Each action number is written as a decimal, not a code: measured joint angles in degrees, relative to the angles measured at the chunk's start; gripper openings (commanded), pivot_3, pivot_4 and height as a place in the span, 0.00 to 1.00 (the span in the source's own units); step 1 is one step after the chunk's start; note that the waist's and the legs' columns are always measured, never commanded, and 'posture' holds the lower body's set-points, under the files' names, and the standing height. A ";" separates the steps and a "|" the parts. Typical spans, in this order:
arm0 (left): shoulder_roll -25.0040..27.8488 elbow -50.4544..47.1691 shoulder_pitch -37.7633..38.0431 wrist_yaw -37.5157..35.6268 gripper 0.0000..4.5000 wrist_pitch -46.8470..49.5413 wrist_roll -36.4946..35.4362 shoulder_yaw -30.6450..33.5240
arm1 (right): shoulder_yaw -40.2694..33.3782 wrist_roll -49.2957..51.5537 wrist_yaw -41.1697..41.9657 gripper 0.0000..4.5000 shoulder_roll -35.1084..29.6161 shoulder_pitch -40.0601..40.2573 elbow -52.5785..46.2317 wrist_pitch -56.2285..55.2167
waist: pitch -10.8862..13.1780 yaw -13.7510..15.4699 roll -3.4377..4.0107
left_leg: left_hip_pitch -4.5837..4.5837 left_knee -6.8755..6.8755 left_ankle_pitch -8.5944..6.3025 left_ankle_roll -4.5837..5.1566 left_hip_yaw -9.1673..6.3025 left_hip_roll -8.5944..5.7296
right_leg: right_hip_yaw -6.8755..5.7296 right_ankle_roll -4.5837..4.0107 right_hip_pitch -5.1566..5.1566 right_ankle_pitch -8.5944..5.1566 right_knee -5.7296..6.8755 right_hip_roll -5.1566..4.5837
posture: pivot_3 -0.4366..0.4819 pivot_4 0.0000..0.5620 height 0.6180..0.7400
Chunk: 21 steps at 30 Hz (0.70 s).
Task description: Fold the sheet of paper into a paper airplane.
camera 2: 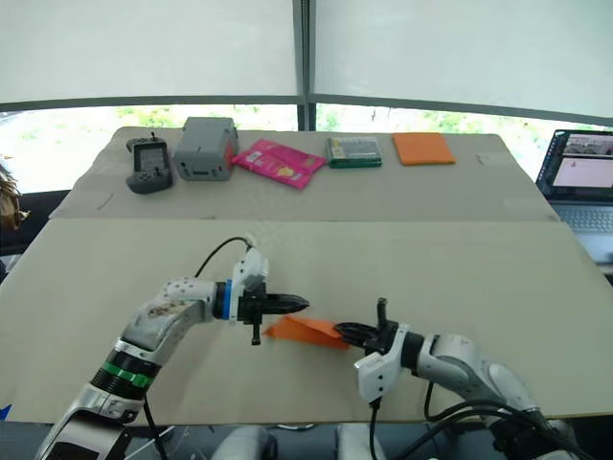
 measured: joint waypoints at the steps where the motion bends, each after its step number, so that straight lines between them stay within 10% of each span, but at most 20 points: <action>1: -0.04 0.14 0.00 -0.17 0.00 -0.73 0.77 -0.79 | 0.22 0.00 0.01 0.01 -0.18 -0.03 0.00 0.01 | 0.00 0.00 0.00 | 0.01 0.00 0.00 0.00 0.00 0.00 | 0.00 0.00 0.00 0.00 -0.01 0.00 | 0.48 0.27 1.00; 13: 0.22 4.86 -0.03 -1.95 0.00 -10.90 9.94 -7.29 | 2.41 0.60 1.34 0.01 -2.64 -1.64 0.00 0.27 | -0.17 0.80 -0.23 | 0.04 0.01 0.00 0.01 0.00 0.00 | 0.00 0.00 0.10 0.00 -0.09 -0.06 | 0.48 0.27 1.00; 21: -1.24 5.27 0.67 -0.60 0.00 -11.56 10.26 -7.33 | 2.09 10.70 7.52 0.59 -8.19 0.32 -2.74 2.72 | -0.32 1.38 -0.05 | 0.02 0.03 -0.02 0.04 -0.01 -0.04 | 0.05 0.06 0.16 -0.04 -0.14 -0.16 | 0.48 0.27 1.00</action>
